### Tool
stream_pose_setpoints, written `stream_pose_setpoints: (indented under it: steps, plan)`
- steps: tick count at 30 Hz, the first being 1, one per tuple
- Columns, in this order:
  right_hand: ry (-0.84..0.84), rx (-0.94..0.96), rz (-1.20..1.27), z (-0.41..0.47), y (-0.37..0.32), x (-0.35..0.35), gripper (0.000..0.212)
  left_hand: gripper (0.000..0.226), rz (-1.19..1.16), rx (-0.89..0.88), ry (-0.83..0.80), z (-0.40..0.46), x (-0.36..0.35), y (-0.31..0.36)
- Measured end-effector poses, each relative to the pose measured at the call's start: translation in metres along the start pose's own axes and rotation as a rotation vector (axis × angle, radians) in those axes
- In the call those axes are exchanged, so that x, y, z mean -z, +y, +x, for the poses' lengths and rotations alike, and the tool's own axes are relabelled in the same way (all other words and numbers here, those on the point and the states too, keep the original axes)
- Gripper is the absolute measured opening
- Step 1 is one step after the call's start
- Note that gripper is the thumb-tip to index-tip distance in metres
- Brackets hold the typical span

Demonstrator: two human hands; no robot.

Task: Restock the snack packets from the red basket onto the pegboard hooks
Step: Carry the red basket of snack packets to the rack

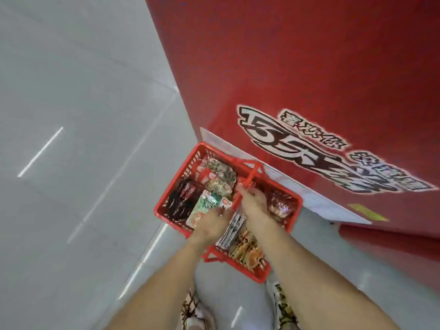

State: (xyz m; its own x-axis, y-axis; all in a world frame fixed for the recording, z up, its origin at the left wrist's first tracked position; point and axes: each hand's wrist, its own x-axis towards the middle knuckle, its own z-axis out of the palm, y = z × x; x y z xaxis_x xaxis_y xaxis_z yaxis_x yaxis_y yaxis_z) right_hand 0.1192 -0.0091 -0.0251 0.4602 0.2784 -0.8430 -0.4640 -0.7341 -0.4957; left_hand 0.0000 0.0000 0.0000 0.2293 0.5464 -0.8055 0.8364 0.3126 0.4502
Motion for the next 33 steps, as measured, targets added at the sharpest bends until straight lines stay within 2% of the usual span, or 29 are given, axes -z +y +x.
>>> stream_pose_setpoints:
  steps: [3,8,14,18,22,23,26,33]
  plan:
    - [-0.08,-0.054,0.226,0.011,-0.005,-0.01,0.01,0.041,-0.271,0.0,-0.087,0.011,-0.009,-0.015]
    - [-0.042,-0.08,0.145,-0.003,-0.006,-0.023,0.031,0.045,-0.316,-0.066,-0.078,-0.003,-0.012,-0.031]
    - [-0.117,-0.1,0.152,-0.06,-0.012,-0.032,0.02,0.05,-0.395,-0.044,-0.091,-0.047,0.027,-0.05]
    - [-0.166,-0.088,0.113,-0.152,-0.042,-0.035,0.01,0.047,-0.387,-0.055,-0.112,-0.125,0.077,-0.039]
    - [-0.204,-0.027,0.017,-0.274,-0.09,-0.045,0.019,0.073,-0.387,-0.033,-0.121,-0.23,0.146,-0.014]
    - [-0.217,-0.007,0.001,-0.304,-0.104,-0.048,0.022,0.074,-0.405,-0.037,-0.109,-0.258,0.166,-0.006]
    - [-0.257,0.034,0.022,-0.393,-0.15,-0.065,0.026,0.052,-0.467,-0.042,-0.036,-0.34,0.228,0.024]
    - [-0.402,0.232,0.095,-0.57,-0.265,-0.115,0.033,0.048,-0.504,-0.121,0.18,-0.474,0.377,0.081]
